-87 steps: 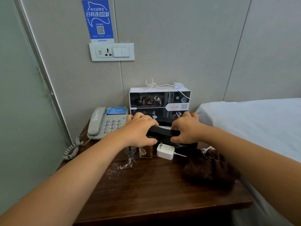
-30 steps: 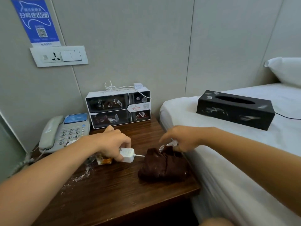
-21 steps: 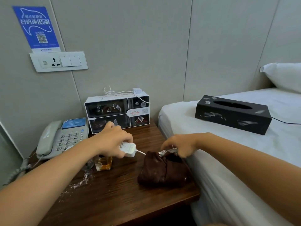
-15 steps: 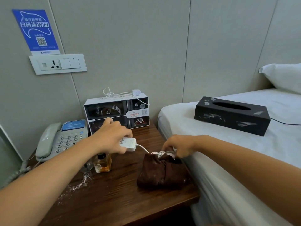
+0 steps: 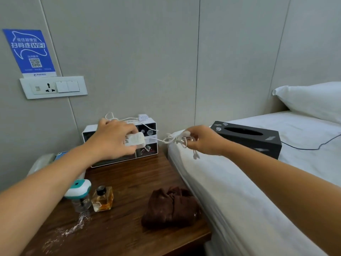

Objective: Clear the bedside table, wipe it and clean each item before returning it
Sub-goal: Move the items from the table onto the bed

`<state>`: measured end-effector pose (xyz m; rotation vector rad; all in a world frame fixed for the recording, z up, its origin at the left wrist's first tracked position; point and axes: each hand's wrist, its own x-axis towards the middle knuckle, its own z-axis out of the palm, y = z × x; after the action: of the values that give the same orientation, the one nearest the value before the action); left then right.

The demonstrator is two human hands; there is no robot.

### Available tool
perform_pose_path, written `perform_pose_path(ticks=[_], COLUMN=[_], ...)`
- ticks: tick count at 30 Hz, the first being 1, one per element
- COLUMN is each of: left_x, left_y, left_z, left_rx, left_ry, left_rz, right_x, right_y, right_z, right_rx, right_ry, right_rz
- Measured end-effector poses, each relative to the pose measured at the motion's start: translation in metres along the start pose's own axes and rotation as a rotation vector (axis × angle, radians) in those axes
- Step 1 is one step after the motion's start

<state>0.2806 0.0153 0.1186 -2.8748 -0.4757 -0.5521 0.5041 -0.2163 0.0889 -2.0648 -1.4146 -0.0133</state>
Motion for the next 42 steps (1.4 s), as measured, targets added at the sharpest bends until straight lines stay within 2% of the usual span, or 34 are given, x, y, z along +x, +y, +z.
perform_pose_path(ticks=[5,12,16,22,26,30,32,34,38,42], left_x=[0.021,0.062,0.074,0.078,0.082,0.087,0.086,0.082,0.056,0.017], left_y=[0.043,0.166,0.247,0.356,0.389,0.388,0.380,0.367,0.318,0.242], left_z=[-0.042,-0.053,-0.012,0.047,0.072,0.077,0.071,0.060,0.038,0.022], left_rx=[-0.186,-0.286,-0.484,-0.531,-0.596,-0.697,-0.675,-0.646,-0.641,-0.509], left_ry=[0.120,0.033,-0.106,-0.166,-0.219,-0.270,-0.278,-0.254,-0.179,-0.207], left_rz=[0.041,0.265,0.307,0.321,0.287,0.241,0.261,0.280,0.238,0.131], right_x=[-0.028,-0.116,-0.164,-0.210,-0.226,-0.222,-0.213,-0.200,-0.164,-0.125], right_y=[-0.019,-0.009,0.042,0.129,0.167,0.154,0.139,0.115,0.050,-0.010], right_z=[-0.100,-0.203,-0.221,-0.217,-0.219,-0.217,-0.210,-0.200,-0.160,-0.101], right_rx=[-0.165,-0.487,-0.587,-0.658,-0.610,-0.659,-0.791,-0.854,-0.657,-0.505], right_ry=[0.091,-0.016,-0.065,-0.087,-0.204,-0.384,-0.353,-0.241,-0.084,-0.141], right_rz=[-0.009,0.243,0.432,0.603,0.704,0.817,0.779,0.638,0.283,0.086])
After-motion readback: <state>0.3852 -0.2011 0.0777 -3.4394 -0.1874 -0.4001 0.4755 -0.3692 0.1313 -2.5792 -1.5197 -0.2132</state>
